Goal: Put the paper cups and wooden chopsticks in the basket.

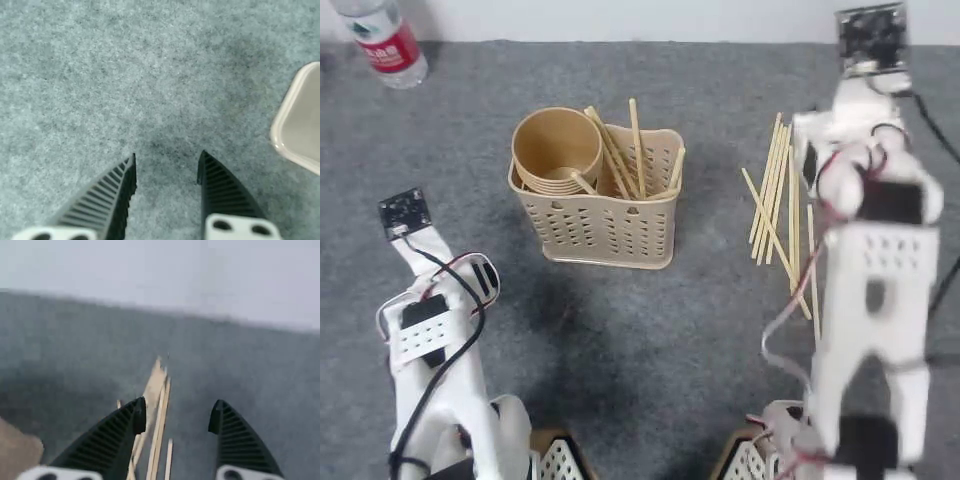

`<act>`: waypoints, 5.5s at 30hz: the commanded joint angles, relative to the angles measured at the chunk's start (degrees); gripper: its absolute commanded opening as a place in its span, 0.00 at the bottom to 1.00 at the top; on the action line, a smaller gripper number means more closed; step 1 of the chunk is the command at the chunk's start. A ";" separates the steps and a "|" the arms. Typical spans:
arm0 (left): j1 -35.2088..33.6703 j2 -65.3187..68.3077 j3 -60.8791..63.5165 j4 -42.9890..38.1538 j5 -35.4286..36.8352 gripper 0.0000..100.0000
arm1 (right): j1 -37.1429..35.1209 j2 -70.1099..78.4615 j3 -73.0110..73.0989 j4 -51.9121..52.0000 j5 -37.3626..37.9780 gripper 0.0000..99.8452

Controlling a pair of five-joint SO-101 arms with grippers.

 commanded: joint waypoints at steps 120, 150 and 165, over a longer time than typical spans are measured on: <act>2.02 -0.26 0.31 -1.32 0.00 0.19 | -34.15 -12.18 11.08 -45.76 8.00 0.14; 2.02 -0.18 0.31 -1.23 0.00 0.19 | 4.70 29.85 7.56 -13.41 -2.46 0.14; 2.02 -0.18 0.31 -1.23 0.00 0.19 | 4.70 52.44 -18.90 1.89 -2.46 0.01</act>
